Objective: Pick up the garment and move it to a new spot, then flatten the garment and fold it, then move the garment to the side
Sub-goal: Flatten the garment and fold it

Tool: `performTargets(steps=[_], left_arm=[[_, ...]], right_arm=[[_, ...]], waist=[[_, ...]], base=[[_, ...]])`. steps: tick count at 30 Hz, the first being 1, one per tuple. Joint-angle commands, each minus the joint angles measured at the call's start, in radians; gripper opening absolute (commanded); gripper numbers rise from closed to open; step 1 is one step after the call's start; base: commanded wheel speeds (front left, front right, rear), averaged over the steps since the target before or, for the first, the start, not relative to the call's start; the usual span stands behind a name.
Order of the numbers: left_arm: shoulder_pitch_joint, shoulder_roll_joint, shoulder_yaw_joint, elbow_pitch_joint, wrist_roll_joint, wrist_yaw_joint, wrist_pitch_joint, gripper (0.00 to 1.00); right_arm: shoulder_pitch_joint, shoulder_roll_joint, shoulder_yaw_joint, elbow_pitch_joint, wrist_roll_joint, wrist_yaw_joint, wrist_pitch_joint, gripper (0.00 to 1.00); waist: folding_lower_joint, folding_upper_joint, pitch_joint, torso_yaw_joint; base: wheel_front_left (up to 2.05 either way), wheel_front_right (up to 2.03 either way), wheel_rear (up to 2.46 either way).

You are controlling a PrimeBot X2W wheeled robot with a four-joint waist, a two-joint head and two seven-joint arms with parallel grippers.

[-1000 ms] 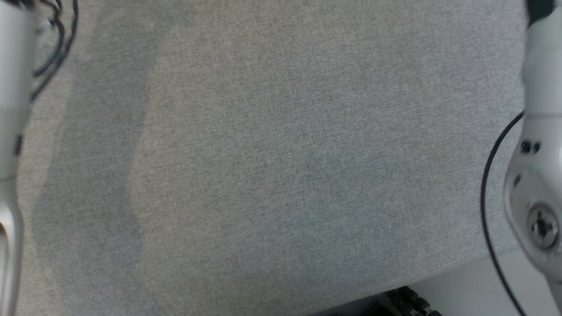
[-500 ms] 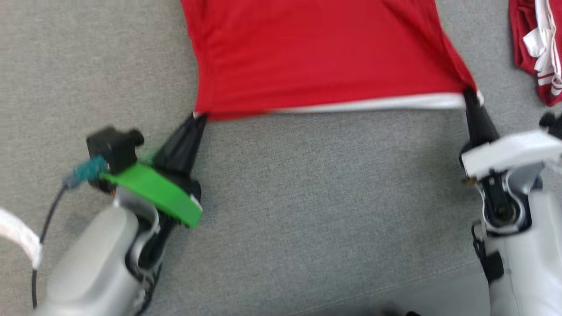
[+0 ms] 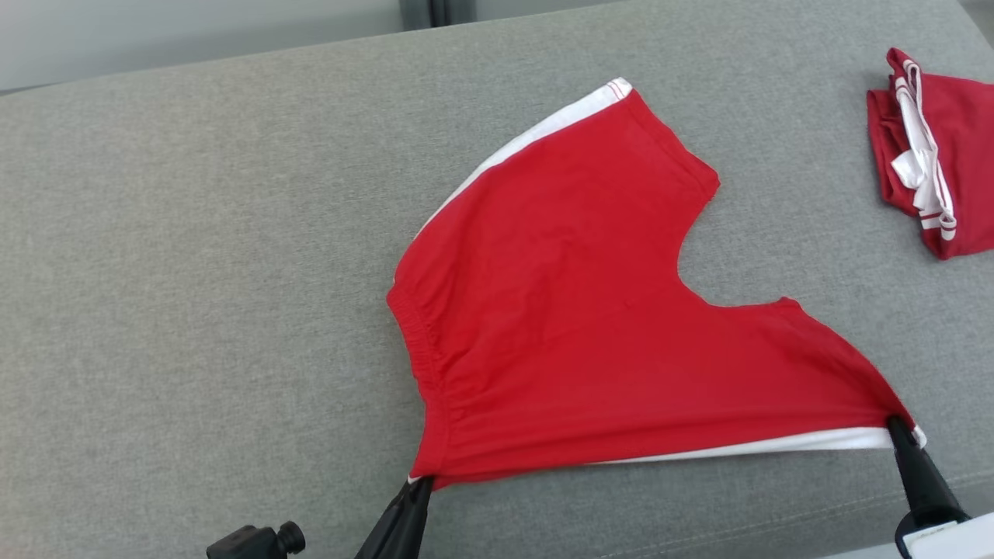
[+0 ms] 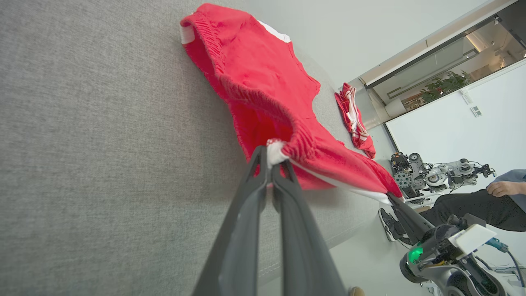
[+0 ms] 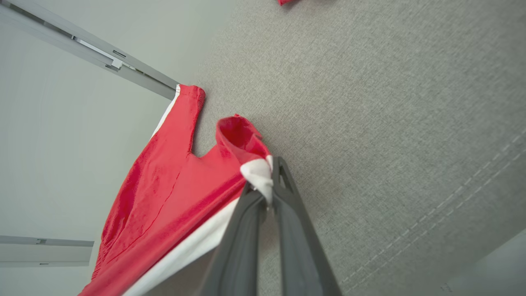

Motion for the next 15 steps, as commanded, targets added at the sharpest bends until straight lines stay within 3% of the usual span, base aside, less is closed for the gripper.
performTargets(steps=[1, 7, 15], left_arm=[[-0.006, 0.008, 0.02, -0.004, -0.01, -0.003, -0.003, 0.0], [-0.129, -0.053, 0.038, -0.012, -0.11, -0.047, 0.069, 0.0], [-0.411, -0.181, 0.08, 0.05, -0.221, -0.011, 0.194, 0.0]], right_arm=[[-0.016, -0.012, -0.034, -0.019, -0.011, -0.005, 0.005, 0.0], [-0.229, -0.01, -0.058, -0.02, -0.092, -0.004, 0.098, 0.0], [-0.664, -0.009, -0.113, 0.119, -0.295, -0.003, 0.273, 0.0]], waist=[[0.0001, 0.0, -0.012, 0.044], [0.0001, 0.0, 0.035, 0.082], [0.0001, 0.0, 0.176, 0.192]], base=[[0.0, 0.0, 0.0], [0.0, 0.0, 0.0], [0.0, 0.0, 0.0]])
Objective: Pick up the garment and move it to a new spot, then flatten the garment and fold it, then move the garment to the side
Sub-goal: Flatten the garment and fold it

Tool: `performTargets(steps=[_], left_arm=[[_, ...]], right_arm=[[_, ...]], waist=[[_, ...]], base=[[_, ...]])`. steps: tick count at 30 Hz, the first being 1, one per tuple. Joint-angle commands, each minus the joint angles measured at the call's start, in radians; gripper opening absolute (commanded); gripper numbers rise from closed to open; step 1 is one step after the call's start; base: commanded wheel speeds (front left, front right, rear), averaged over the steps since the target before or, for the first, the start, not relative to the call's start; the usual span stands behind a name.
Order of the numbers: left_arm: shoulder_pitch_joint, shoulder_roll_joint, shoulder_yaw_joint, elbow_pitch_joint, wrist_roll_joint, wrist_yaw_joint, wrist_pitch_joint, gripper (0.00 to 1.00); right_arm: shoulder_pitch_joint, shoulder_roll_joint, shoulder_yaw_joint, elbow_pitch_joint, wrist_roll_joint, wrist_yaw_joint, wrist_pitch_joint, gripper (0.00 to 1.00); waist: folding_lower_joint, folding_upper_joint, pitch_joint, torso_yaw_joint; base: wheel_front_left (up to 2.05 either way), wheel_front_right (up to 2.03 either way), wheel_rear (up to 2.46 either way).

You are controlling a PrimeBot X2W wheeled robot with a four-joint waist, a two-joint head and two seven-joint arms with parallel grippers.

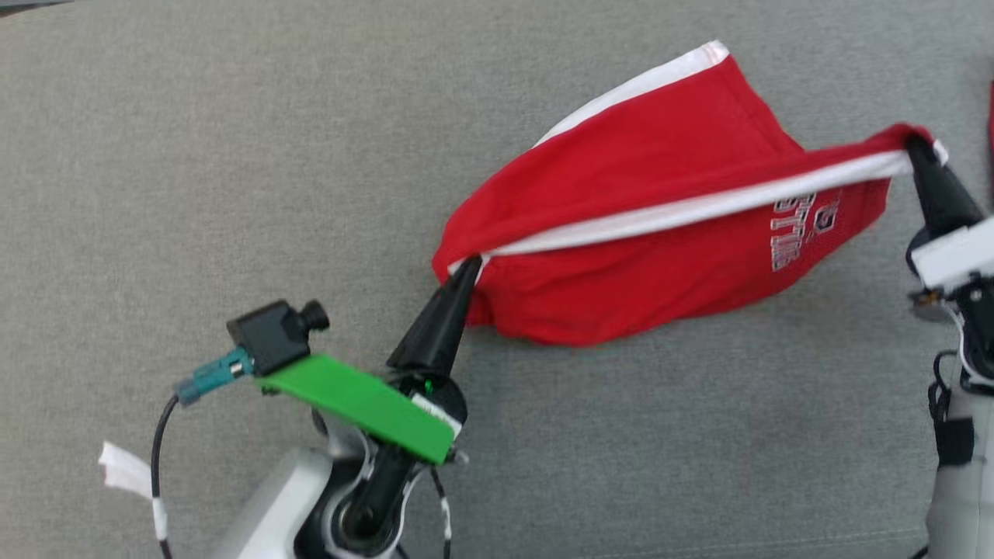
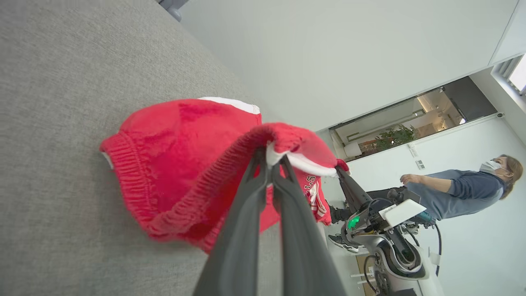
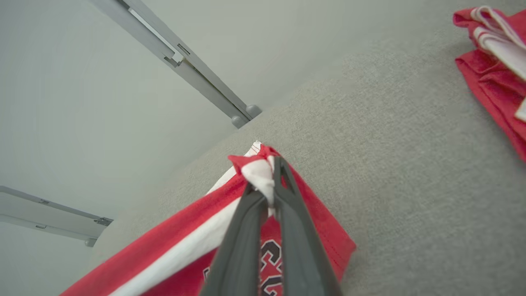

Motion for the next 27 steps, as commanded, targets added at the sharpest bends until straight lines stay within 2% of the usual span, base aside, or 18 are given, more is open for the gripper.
performTargets(steps=[1, 4, 8, 13, 19, 20, 22, 24, 25, 26, 27], left_arm=[[-0.049, -0.013, 0.009, 0.023, -0.005, 0.008, 0.007, 0.0], [-0.148, -0.055, 0.017, 0.108, 0.004, 0.025, 0.018, 0.0], [-0.237, -0.108, 0.023, 0.23, -0.028, 0.019, 0.036, 0.0], [-0.306, -0.145, 0.005, 0.349, -0.048, -0.013, 0.024, 0.0], [-0.342, -0.158, -0.017, 0.408, -0.072, -0.038, 0.009, 0.0], [-0.345, -0.158, -0.02, 0.414, -0.076, -0.041, 0.008, 0.04], [-0.349, -0.16, -0.031, 0.422, -0.081, -0.046, 0.011, 0.21], [-0.352, -0.161, -0.039, 0.424, -0.088, -0.051, 0.012, 0.5], [-0.353, -0.162, -0.044, 0.423, -0.091, -0.053, 0.013, 0.91], [-0.354, -0.162, -0.049, 0.422, -0.09, -0.055, 0.014, 1.0], [-0.355, -0.162, -0.056, 0.422, -0.088, -0.055, 0.016, 1.0]], right_arm=[[-0.06, -0.004, -0.012, 0.022, -0.036, -0.001, 0.02, 0.0], [-0.203, -0.004, -0.028, 0.09, -0.123, -0.001, 0.068, 0.0], [-0.328, -0.004, -0.033, 0.185, -0.218, -0.001, 0.105, 0.0], [-0.412, -0.005, -0.038, 0.285, -0.315, -0.001, 0.099, 0.0], [-0.457, -0.005, -0.037, 0.352, -0.38, -0.001, 0.093, 0.0], [-0.461, -0.004, -0.039, 0.358, -0.388, -0.001, 0.089, 0.0], [-0.466, -0.009, -0.038, 0.37, -0.407, -0.001, 0.087, 0.0], [-0.47, -0.011, -0.042, 0.382, -0.42, -0.001, 0.077, 0.0], [-0.474, -0.012, -0.041, 0.387, -0.426, -0.001, 0.071, 0.0], [-0.476, -0.013, -0.04, 0.39, -0.43, -0.001, 0.069, 0.0], [-0.477, -0.016, -0.041, 0.395, -0.439, -0.001, 0.062, 0.0]], waist=[[0.0001, 0.0, 0.094, 0.087], [0.0001, 0.0, 0.131, 0.12], [0.0001, 0.0, 0.161, 0.147], [0.0001, 0.0, 0.174, 0.161], [0.0001, 0.0, 0.177, 0.167], [0.0001, 0.0, 0.177, 0.168], [0.0001, 0.0, 0.174, 0.168], [0.0001, 0.0, 0.172, 0.168], [0.0001, 0.0, 0.172, 0.167], [0.0001, 0.0, 0.172, 0.166], [0.0001, 0.0, 0.171, 0.165]], base=[[0.0, 0.0, 0.0], [0.0, 0.0, 0.0], [0.0, 0.0, 0.0], [0.0, 0.0, 0.0], [0.0, 0.0, 0.0], [0.0, 0.0, 0.0], [0.0, 0.0, 0.0], [0.0, 0.0, 0.0], [0.0, 0.0, 0.0], [0.0, 0.0, 0.0], [0.0, 0.0, 0.0]])
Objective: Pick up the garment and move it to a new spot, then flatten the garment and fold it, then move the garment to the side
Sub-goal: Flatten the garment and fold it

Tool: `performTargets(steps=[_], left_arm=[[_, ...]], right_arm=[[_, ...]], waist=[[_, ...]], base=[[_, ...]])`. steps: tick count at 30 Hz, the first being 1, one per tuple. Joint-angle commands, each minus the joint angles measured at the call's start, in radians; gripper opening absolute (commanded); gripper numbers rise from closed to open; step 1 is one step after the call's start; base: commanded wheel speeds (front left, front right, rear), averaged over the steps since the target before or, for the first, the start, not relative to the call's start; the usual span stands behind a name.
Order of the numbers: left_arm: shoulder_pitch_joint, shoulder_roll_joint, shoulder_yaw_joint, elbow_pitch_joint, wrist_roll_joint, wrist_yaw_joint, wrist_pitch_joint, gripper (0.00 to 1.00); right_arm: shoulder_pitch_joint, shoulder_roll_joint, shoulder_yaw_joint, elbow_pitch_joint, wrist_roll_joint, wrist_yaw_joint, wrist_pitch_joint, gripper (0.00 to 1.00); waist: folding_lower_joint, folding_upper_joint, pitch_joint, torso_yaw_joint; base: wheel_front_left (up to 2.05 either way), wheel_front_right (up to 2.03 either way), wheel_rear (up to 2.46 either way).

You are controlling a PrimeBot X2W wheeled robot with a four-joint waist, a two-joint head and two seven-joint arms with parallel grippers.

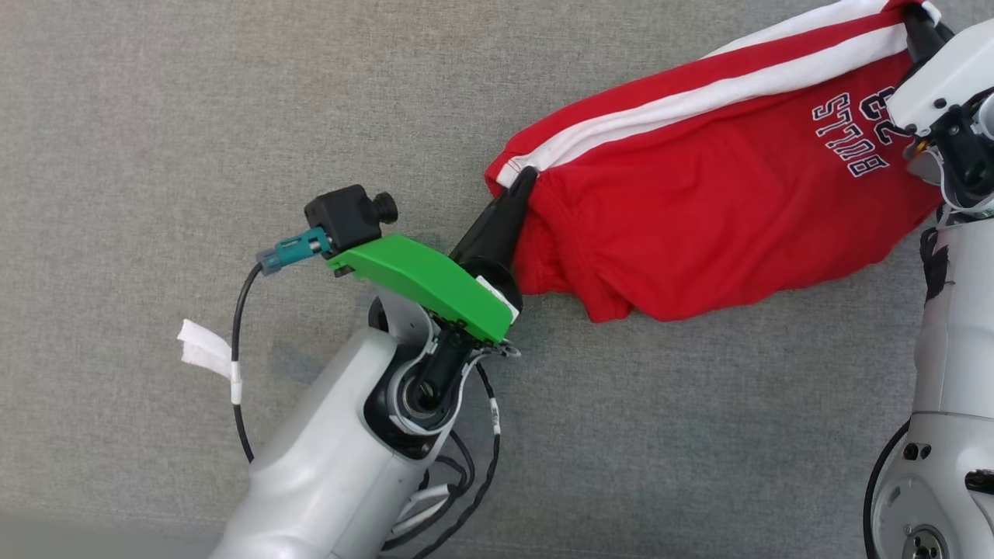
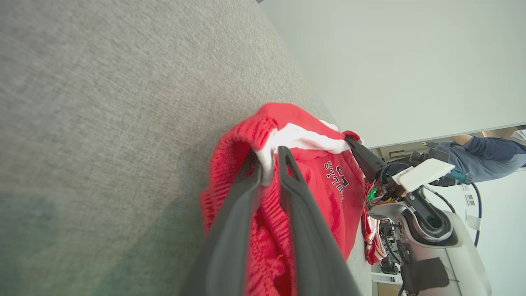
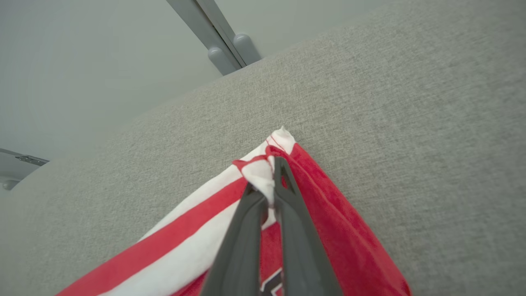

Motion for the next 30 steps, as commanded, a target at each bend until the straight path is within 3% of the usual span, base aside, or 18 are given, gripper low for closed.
performTargets(steps=[1, 3, 4, 9, 13, 15, 16, 18, 24, 30], left_arm=[[-0.02, 0.0, -0.009, 0.001, 0.001, -0.007, 0.005, 1.0], [-0.019, 0.002, -0.023, 0.003, 0.014, -0.006, 0.011, 1.0], [-0.019, 0.01, -0.03, 0.003, 0.026, -0.006, 0.011, 1.0], [0.003, 0.065, -0.062, -0.02, 0.111, 0.012, -0.027, 1.0], [0.045, 0.137, -0.075, -0.091, 0.221, 0.042, -0.111, 1.0], [0.071, 0.173, -0.078, -0.136, 0.283, 0.073, -0.159, 1.0], [0.094, 0.206, -0.074, -0.186, 0.36, 0.11, -0.198, 1.0], [0.137, 0.221, -0.065, -0.239, 0.433, 0.149, -0.219, 1.0], [0.242, 0.192, 0.012, -0.35, 0.631, 0.186, -0.229, 1.0], [0.354, 0.133, 0.08, -0.38, 0.848, 0.154, -0.229, 1.0]], right_arm=[[-0.013, -0.01, 0.0, 0.006, -0.018, 0.0, -0.013, 0.0], [-0.012, -0.013, 0.007, 0.012, -0.031, 0.0, -0.024, 0.61], [-0.009, -0.014, 0.017, 0.014, -0.036, 0.0, -0.034, 1.0], [0.022, -0.032, 0.056, -0.003, -0.043, 0.0, -0.081, 1.0], [0.076, -0.099, 0.156, -0.043, -0.065, 0.0, -0.106, 1.0], [0.103, -0.13, 0.204, -0.052, -0.062, 0.0, -0.097, 1.0], [0.122, -0.16, 0.243, -0.055, -0.057, 0.0, -0.084, 1.0], [0.127, -0.188, 0.267, -0.049, -0.056, 0.0, -0.077, 1.0], [0.092, -0.227, 0.295, 0.013, -0.066, 0.0, -0.06, 1.0], [0.06, -0.225, 0.31, 0.147, -0.033, 0.0, -0.006, 1.0]], waist=[[0.0, 0.0, -0.002, -0.002], [0.0, 0.0, -0.003, -0.007], [0.0, 0.0, -0.006, -0.011], [0.0, 0.0, -0.019, -0.03], [0.0, 0.0, -0.032, -0.046], [0.0, 0.0, -0.035, -0.052], [0.0, 0.0, -0.035, -0.053], [0.0, 0.0, -0.033, -0.051], [0.0, 0.0, -0.019, -0.024], [0.0, 0.0, -0.024, 0.007]], base=[[0.0, 0.0, 0.0], [0.0, 0.0, 0.0], [0.0, 0.0, 0.0], [0.0, 0.0, 0.0], [0.0, 0.0, 0.0], [0.0, 0.0, 0.0], [0.0, 0.0, 0.0], [0.0, 0.0, 0.0], [0.0, 0.0, 0.0], [0.0, 0.0, 0.0]])
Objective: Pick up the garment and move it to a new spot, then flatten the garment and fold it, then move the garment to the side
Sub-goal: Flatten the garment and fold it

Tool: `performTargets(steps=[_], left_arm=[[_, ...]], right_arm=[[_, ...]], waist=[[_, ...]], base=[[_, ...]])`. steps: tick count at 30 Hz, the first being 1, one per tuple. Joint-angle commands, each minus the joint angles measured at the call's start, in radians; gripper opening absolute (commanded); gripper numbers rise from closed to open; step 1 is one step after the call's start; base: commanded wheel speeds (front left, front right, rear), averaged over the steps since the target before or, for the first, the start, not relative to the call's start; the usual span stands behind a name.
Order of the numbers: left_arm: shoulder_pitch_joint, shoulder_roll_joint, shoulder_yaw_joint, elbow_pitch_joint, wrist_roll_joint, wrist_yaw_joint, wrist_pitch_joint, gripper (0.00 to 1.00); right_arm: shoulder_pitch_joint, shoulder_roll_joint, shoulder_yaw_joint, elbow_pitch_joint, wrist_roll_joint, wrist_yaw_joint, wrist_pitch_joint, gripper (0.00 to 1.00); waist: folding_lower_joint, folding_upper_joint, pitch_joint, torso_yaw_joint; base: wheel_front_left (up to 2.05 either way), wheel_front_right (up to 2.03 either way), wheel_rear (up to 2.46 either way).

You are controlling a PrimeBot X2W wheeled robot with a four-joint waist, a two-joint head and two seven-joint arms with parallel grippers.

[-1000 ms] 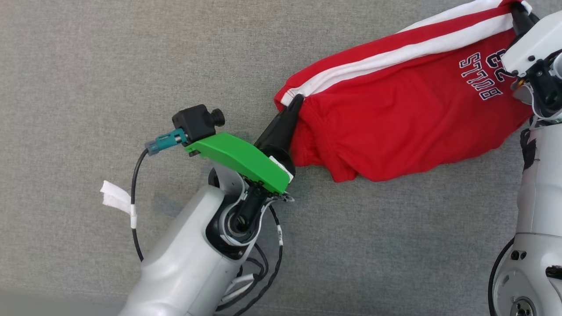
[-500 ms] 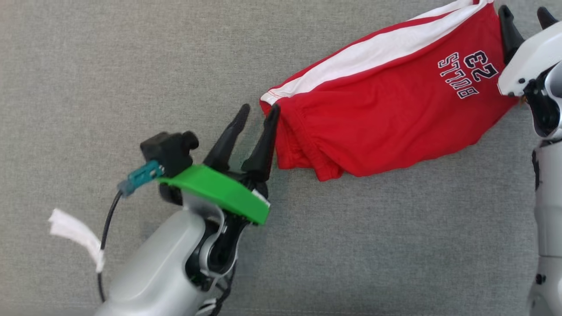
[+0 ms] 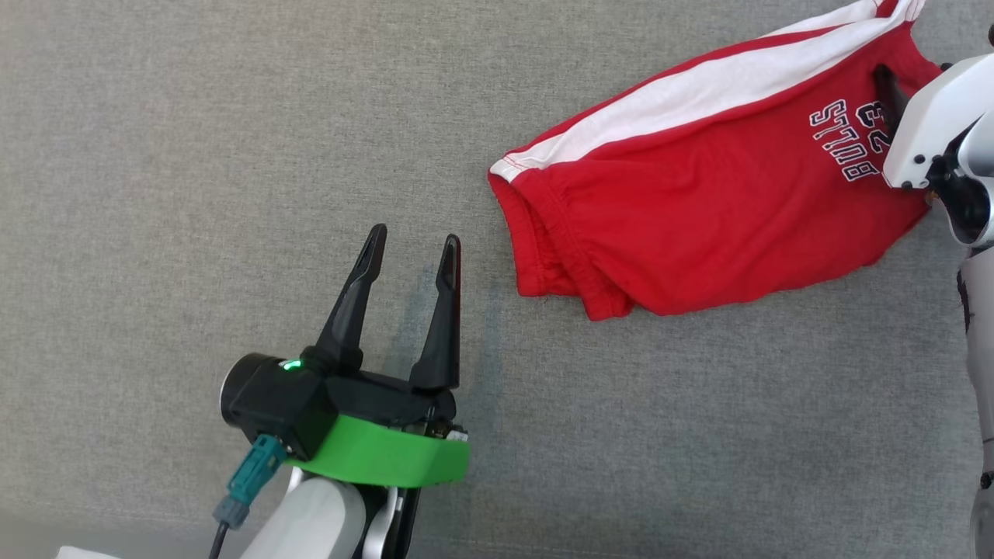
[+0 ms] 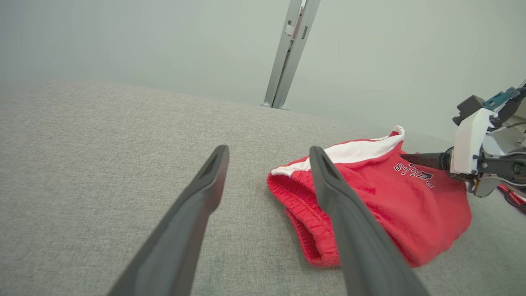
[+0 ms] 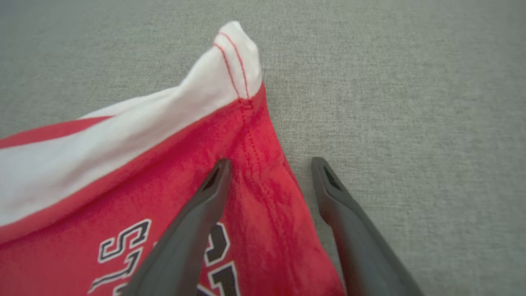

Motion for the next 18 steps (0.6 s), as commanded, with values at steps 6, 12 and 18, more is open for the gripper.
performTargets(steps=[6, 12, 18], left_arm=[[0.109, -0.049, 0.094, 0.013, 0.088, -0.048, -0.002, 1.0], [0.204, -0.074, 0.186, 0.036, 0.126, -0.1, -0.002, 1.0], [0.283, -0.102, 0.249, 0.052, 0.152, -0.149, -0.002, 1.0]], right_arm=[[0.018, 0.02, -0.027, 0.05, 0.116, 0.0, 0.002, 0.0], [0.057, -0.008, -0.128, 0.068, 0.168, -0.001, -0.045, 0.0], [0.1, -0.043, -0.241, 0.064, 0.16, -0.001, -0.073, 0.0]], waist=[[0.0, 0.0, -0.05, 0.0], [0.0, 0.0, -0.131, -0.038], [0.0, 0.0, -0.197, -0.058]], base=[[0.0, 0.0, 0.0], [0.0, 0.0, 0.0], [0.0, 0.0, 0.0]])
